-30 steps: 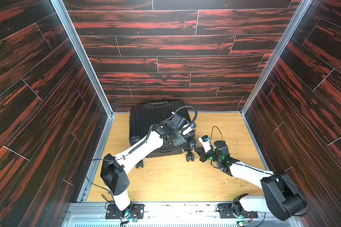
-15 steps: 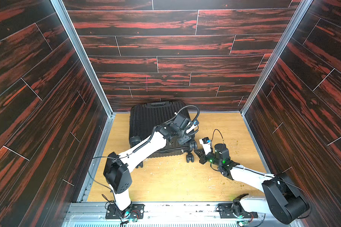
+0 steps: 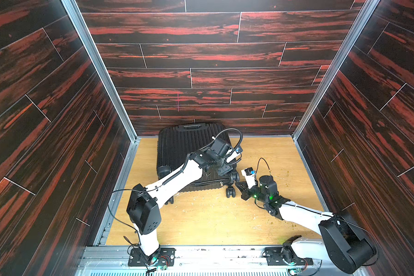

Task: Close the suitcase zippers
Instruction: Zip the zipper on the suitcase.

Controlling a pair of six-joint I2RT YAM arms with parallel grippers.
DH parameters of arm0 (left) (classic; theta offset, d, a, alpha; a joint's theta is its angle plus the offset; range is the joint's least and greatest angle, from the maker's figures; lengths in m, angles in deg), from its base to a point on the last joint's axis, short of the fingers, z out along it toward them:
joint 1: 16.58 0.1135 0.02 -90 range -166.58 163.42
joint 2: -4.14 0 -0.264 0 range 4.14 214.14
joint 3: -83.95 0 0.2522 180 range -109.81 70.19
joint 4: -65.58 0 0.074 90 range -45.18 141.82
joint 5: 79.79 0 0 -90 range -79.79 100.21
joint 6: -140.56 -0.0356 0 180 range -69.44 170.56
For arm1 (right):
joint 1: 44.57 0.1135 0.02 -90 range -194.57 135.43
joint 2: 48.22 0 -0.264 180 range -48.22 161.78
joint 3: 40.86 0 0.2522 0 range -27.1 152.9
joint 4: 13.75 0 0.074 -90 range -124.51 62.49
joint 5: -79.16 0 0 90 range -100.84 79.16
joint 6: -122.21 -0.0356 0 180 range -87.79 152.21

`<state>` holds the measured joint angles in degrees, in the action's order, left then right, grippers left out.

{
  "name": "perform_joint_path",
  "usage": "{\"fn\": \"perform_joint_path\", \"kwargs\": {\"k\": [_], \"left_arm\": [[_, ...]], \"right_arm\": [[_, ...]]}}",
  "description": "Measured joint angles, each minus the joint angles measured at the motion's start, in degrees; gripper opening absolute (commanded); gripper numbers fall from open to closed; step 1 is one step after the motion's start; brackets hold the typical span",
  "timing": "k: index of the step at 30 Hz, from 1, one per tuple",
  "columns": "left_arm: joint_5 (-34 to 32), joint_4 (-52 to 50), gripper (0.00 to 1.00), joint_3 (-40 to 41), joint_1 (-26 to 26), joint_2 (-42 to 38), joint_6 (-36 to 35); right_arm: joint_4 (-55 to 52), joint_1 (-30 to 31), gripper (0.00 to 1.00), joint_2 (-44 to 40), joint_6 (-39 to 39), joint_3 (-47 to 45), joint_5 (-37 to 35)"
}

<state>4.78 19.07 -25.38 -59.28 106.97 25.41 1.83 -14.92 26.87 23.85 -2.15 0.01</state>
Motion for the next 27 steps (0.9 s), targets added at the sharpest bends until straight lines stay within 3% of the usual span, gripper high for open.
{"fn": "perform_joint_path", "kwargs": {"k": [27], "left_arm": [[-2.6, 1.2, 0.71, -1.1, -0.9, 1.9, 1.5]], "right_arm": [[0.9, 1.3, 0.0, 0.0, 0.9, -0.1, 1.2]]}}
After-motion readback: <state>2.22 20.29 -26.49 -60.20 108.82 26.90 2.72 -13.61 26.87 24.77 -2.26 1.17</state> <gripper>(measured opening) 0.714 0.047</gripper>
